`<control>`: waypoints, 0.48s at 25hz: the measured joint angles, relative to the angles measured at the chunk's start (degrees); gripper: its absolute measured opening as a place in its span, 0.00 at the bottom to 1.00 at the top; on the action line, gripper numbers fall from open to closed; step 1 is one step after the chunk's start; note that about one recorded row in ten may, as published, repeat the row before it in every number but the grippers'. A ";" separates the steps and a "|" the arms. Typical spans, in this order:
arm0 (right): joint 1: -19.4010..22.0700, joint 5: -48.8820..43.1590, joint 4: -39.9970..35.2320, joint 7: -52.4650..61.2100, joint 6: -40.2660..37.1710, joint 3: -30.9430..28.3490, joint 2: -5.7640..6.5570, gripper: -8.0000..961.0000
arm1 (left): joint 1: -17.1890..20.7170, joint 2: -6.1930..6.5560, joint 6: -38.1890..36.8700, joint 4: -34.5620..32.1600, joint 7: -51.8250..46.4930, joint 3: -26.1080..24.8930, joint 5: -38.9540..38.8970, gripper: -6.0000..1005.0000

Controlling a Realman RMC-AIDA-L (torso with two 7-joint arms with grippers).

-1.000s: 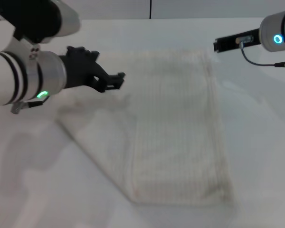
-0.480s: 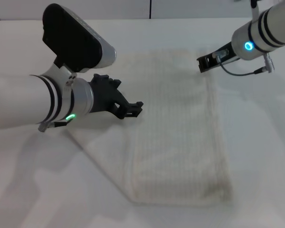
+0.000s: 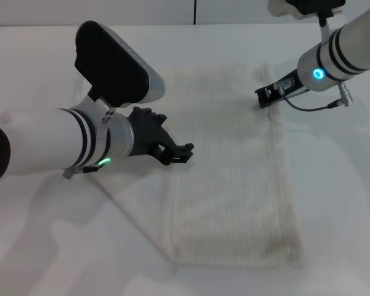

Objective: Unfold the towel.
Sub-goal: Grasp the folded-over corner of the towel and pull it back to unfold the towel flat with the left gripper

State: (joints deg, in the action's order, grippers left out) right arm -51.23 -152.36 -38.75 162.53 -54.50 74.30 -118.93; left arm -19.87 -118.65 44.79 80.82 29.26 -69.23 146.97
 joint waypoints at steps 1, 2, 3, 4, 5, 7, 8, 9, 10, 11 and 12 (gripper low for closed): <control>-0.05 0.00 0.05 0.00 0.08 0.07 0.00 0.01 | -0.12 0.00 -0.08 -0.24 0.00 0.09 -0.01 0.78; -0.08 0.00 0.06 0.00 0.08 0.09 0.00 0.01 | -0.49 0.00 -0.37 -0.99 -0.01 0.33 -0.04 0.78; -0.12 0.01 0.07 0.00 0.08 0.11 0.00 0.01 | -0.49 0.00 -0.37 -0.99 -0.01 0.33 -0.04 0.78; -0.16 0.01 0.07 0.00 0.08 0.10 0.01 0.01 | -0.85 -0.01 -0.49 -1.53 -0.16 0.45 -0.05 0.78; -0.20 0.01 0.08 0.00 0.08 0.11 0.01 0.01 | -1.59 -0.05 -0.56 -2.58 -0.69 0.61 -0.08 0.78; -0.32 0.00 0.10 0.00 0.08 0.15 0.01 0.01 | -2.70 -0.02 -0.34 -4.01 -1.76 0.81 -0.09 0.78; -0.36 -0.01 0.10 0.00 0.08 0.19 0.02 0.01 | -2.70 -0.02 -0.34 -4.01 -1.76 0.81 -0.09 0.78; -0.43 -0.03 0.12 0.00 0.08 0.26 0.02 0.01 | -3.33 0.00 -0.13 -4.93 -2.00 1.00 -0.08 0.78; -0.47 -0.04 0.12 0.00 0.08 0.32 0.02 0.01 | -3.68 0.00 0.09 -5.40 -2.16 1.05 -0.07 0.78; -0.52 -0.04 0.13 0.00 0.08 0.43 0.02 0.01 | -4.02 0.01 0.32 -5.79 -2.43 1.08 -0.03 0.78; -0.53 -0.04 0.14 0.00 0.08 0.51 0.02 0.01 | -4.91 0.02 1.09 -6.65 -3.56 1.14 0.24 0.78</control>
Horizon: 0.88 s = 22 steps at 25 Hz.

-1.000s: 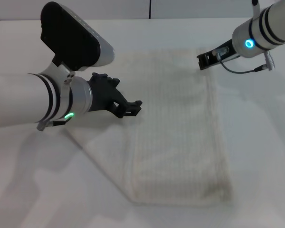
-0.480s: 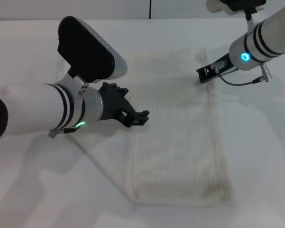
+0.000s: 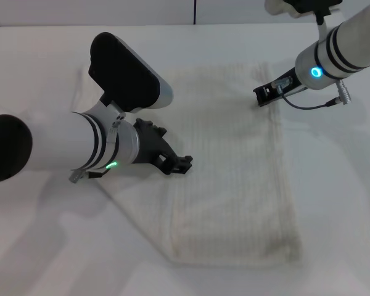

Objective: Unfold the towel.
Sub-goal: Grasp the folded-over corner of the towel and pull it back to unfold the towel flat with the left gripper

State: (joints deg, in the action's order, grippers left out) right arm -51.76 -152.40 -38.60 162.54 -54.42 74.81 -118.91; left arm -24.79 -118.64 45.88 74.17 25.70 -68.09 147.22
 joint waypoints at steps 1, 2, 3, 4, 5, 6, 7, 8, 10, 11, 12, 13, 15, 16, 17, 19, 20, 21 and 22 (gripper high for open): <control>0.00 0.00 0.00 0.00 0.00 0.08 0.00 0.01 | 0.00 0.00 0.00 0.00 0.00 0.00 0.00 0.78; -0.01 0.00 0.01 0.00 0.00 0.17 0.00 0.01 | -0.77 0.02 0.81 -0.51 -1.16 0.01 0.43 0.78; -0.01 0.00 0.02 0.00 0.00 0.21 0.00 0.01 | -1.55 0.06 2.13 -0.93 -2.25 0.01 1.01 0.78; -0.01 0.00 0.03 0.00 -0.01 0.24 0.00 0.01 | -1.99 0.07 3.07 -1.10 -2.64 -0.07 1.28 0.78; -0.01 0.00 0.03 0.00 -0.01 0.25 0.00 0.01 | -2.47 0.09 4.29 -1.14 -3.05 -0.24 1.48 0.78; -0.01 0.02 0.02 0.00 -0.01 0.26 0.00 0.01 | -2.87 0.12 5.64 -1.06 -3.41 -0.42 1.64 0.73; -0.01 0.04 0.03 0.00 -0.02 0.25 0.00 0.01 | -3.01 0.13 6.23 -0.88 -3.60 -0.48 1.77 0.69; -0.01 0.06 0.03 -0.01 -0.02 0.26 0.00 0.01 | -3.01 0.13 6.23 -0.88 -3.60 -0.48 1.77 0.65; -0.01 0.08 0.03 -0.01 -0.03 0.25 0.00 0.01 | -3.22 0.15 7.61 -0.26 -3.95 -0.63 2.31 0.58; -0.01 0.09 0.02 -0.02 -0.04 0.25 0.00 0.01 | -3.44 0.12 10.13 0.94 -4.68 -0.76 3.73 0.56; -0.01 0.09 0.03 -0.02 -0.04 0.25 0.00 0.01 | -3.48 0.11 10.88 1.47 -5.05 -0.76 4.08 0.53; -0.01 0.10 0.02 -0.02 -0.04 0.24 0.00 0.01 | -3.44 0.12 11.59 2.25 -5.49 -0.75 4.51 0.51; 0.04 0.10 0.02 -0.03 -0.03 0.24 0.00 0.02 | -3.29 0.12 12.39 3.44 -6.05 -0.68 5.06 0.46; 0.09 0.10 0.03 -0.03 -0.03 0.24 -0.01 0.02 | -2.41 0.16 14.13 6.37 -7.27 -0.51 6.67 0.44; 0.12 0.10 0.02 -0.03 -0.03 0.24 -0.01 0.02 | -1.12 0.17 16.74 10.34 -8.42 -0.41 8.85 0.41; 0.18 0.09 0.02 -0.03 -0.02 0.24 -0.01 0.02 | -0.18 0.13 20.00 14.29 -9.57 -0.37 10.69 0.37; 0.21 0.09 0.01 -0.03 -0.01 0.24 -0.01 0.02 | 0.09 0.14 21.63 15.74 -10.08 -0.35 11.37 0.33; 0.24 0.09 -0.01 -0.03 -0.01 0.24 -0.01 0.02 | 0.28 0.15 23.69 17.50 -10.64 -0.33 12.15 0.29; 0.27 0.09 -0.01 -0.03 -0.01 0.24 0.00 0.02 | 0.43 0.17 26.13 19.19 -11.23 -0.25 12.98 0.26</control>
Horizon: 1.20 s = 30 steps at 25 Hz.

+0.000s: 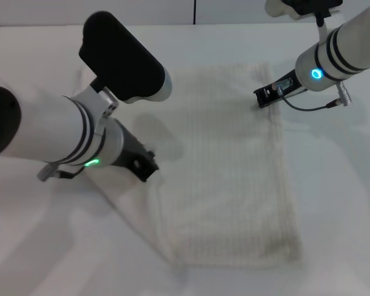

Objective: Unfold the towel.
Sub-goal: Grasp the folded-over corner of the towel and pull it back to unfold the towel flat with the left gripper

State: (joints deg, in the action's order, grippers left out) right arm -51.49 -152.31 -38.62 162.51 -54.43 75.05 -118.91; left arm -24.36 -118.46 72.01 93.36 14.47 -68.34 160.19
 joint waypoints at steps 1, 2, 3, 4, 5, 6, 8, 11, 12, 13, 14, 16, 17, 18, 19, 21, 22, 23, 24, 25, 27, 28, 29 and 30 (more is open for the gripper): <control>0.01 0.00 -0.01 0.00 0.01 0.00 0.00 0.02 | 0.07 0.02 2.66 1.55 -0.81 0.23 1.11 0.22; 0.02 0.00 -0.01 0.00 0.01 0.00 0.00 0.02 | 0.08 0.04 4.39 2.45 -1.42 0.46 1.93 0.18; 0.02 0.00 -0.01 0.00 0.03 0.00 0.00 0.03 | -0.03 0.03 8.36 4.16 -3.38 1.33 4.03 0.14; 0.02 0.00 -0.01 0.00 0.03 0.00 0.00 0.03 | -0.03 0.03 8.36 4.16 -3.38 1.33 4.03 0.13; 0.03 0.00 -0.01 0.00 0.03 0.00 0.00 0.03 | -0.13 0.02 10.17 5.03 -4.48 1.74 4.82 0.11; 0.11 0.00 -0.02 0.00 0.03 0.00 0.00 0.03 | -0.10 0.11 12.71 6.49 -5.88 1.91 5.38 0.09; 0.16 0.00 -0.02 0.00 0.04 0.00 0.00 0.03 | 0.08 0.15 13.65 7.26 -6.26 1.83 5.40 0.06; 0.22 0.00 -0.01 0.00 0.03 0.00 0.00 0.03 | 0.71 0.19 16.28 9.57 -6.90 1.52 5.44 0.07; 0.25 0.00 0.00 0.00 0.03 0.00 0.00 0.03 | 0.83 0.21 16.96 10.02 -7.08 1.47 5.44 0.07; 0.25 -0.03 0.01 0.00 0.04 0.00 0.00 0.03 | 0.93 0.25 18.35 10.49 -7.61 1.28 5.46 0.07; 0.25 -0.03 0.01 0.00 0.04 0.00 0.00 0.03 | 0.93 0.25 18.35 10.49 -7.61 1.28 5.46 0.08; 0.30 -0.05 0.02 0.00 0.03 0.00 -0.01 0.04 | 0.95 0.26 19.91 10.73 -8.39 0.92 5.48 0.08; 0.34 -0.06 0.03 0.00 0.04 0.00 -0.02 0.04 | 0.95 0.28 20.80 10.91 -8.95 0.60 5.51 0.09; 0.48 -0.06 0.04 -0.01 0.16 0.00 -0.05 0.04 | 1.02 0.30 21.88 11.13 -9.58 -0.01 5.53 0.09; 0.48 -0.06 0.04 -0.01 0.16 0.00 -0.05 0.04 | 1.02 0.30 21.88 11.13 -9.58 -0.01 5.53 0.09; 0.63 0.03 0.04 -0.35 0.63 0.00 -0.07 0.04 | 1.29 0.34 23.13 11.05 -10.72 -1.63 5.57 0.10; 0.63 0.03 0.04 -0.35 0.63 0.00 -0.07 0.04 | 1.29 0.34 23.13 11.05 -10.72 -1.63 5.57 0.10; 0.66 0.15 0.04 -0.59 0.72 0.00 -0.08 0.04 | 1.37 0.45 24.28 10.74 -12.01 -2.67 5.58 0.10; 0.66 0.15 0.04 -0.59 0.72 0.00 -0.08 0.04 | 1.37 0.45 24.28 10.74 -12.01 -2.67 5.58 0.11; 0.66 0.18 0.04 -0.63 0.73 0.00 -0.08 0.04 | 1.39 0.47 24.71 10.70 -12.43 -2.86 5.58 0.11; 0.69 0.19 0.00 -0.64 0.73 0.00 -0.09 0.05 | 1.41 0.53 26.00 10.67 -13.32 -3.03 5.58 0.12; 0.74 0.21 -0.17 -0.65 0.73 0.00 -0.09 0.05 | 1.40 0.52 26.61 10.66 -13.78 -3.03 5.58 0.12; 0.74 0.21 -0.17 -0.65 0.73 0.00 -0.09 0.05 | 1.32 0.51 27.36 10.65 -14.34 -2.91 5.58 0.12; 0.75 0.21 -0.27 -0.66 0.67 0.00 -0.09 0.05 | 1.23 0.49 28.25 10.67 -14.98 -2.74 5.57 0.13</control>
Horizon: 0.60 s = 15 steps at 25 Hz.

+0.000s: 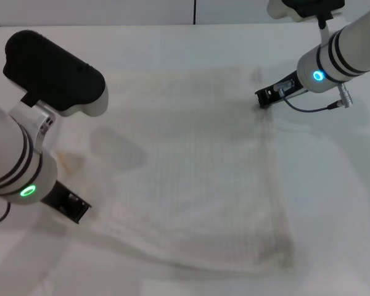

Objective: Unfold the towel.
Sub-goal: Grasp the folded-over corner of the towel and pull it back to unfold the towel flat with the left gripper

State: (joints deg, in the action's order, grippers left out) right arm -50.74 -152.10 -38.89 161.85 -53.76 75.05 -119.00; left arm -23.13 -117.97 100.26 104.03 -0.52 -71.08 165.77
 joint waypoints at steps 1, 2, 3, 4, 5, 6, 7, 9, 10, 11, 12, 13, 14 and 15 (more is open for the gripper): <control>0.01 0.01 -0.12 -0.01 -0.18 0.00 0.00 0.05 | -0.01 -0.02 1.38 0.23 -0.89 0.27 0.00 0.13; 0.01 0.01 -0.12 -0.01 -0.18 0.00 0.00 0.05 | -0.01 -0.02 1.38 0.23 -0.89 0.27 0.00 0.13; 0.02 0.03 -0.19 -0.02 -0.23 0.02 0.00 0.05 | 0.13 -0.02 2.23 0.40 -1.40 0.33 -0.01 0.14; 0.02 0.03 -0.19 -0.02 -0.23 0.02 0.00 0.05 | 0.13 -0.02 2.23 0.40 -1.40 0.33 -0.01 0.14; 0.02 0.03 -0.21 -0.03 -0.18 0.04 0.00 0.05 | 0.19 -0.03 2.47 0.43 -1.58 0.47 0.00 0.14; 0.03 0.04 -0.22 -0.04 -0.10 0.06 0.00 0.05 | 0.18 -0.06 2.52 0.42 -1.67 0.64 -0.01 0.15; 0.06 0.05 -0.23 -0.04 0.02 0.08 0.00 0.05 | 0.10 -0.09 2.52 0.42 -1.76 0.83 -0.01 0.15; 0.10 0.05 -0.23 -0.08 0.08 0.09 0.00 0.06 | -0.15 -0.17 2.38 0.39 -1.94 1.09 -0.04 0.15; 0.11 0.05 -0.23 -0.10 0.08 0.09 0.00 0.06 | -0.22 -0.20 2.33 0.40 -2.01 1.09 -0.06 0.16; 0.11 0.05 -0.23 -0.12 0.08 0.09 0.00 0.06 | -0.25 -0.20 2.35 0.41 -2.04 1.02 -0.07 0.16; 0.11 0.05 -0.23 -0.12 0.08 0.09 0.00 0.06 | -0.25 -0.20 2.35 0.41 -2.04 1.02 -0.07 0.16; 0.15 0.05 -0.23 -0.13 0.08 0.09 0.00 0.06 | -0.29 -0.21 2.59 0.43 -2.08 0.93 -0.08 0.17; 0.15 0.05 -0.23 -0.13 0.08 0.09 0.00 0.06 | -0.29 -0.22 2.70 0.38 -2.08 0.98 -0.11 0.17; 0.17 0.05 -0.23 -0.13 0.07 0.09 0.00 0.06 | -0.29 -0.24 2.81 0.30 -2.08 1.04 -0.11 0.17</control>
State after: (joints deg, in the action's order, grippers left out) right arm -50.57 -152.04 -39.12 161.72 -53.69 75.15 -119.00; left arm -23.42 -118.21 103.07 104.33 -2.59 -70.05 165.65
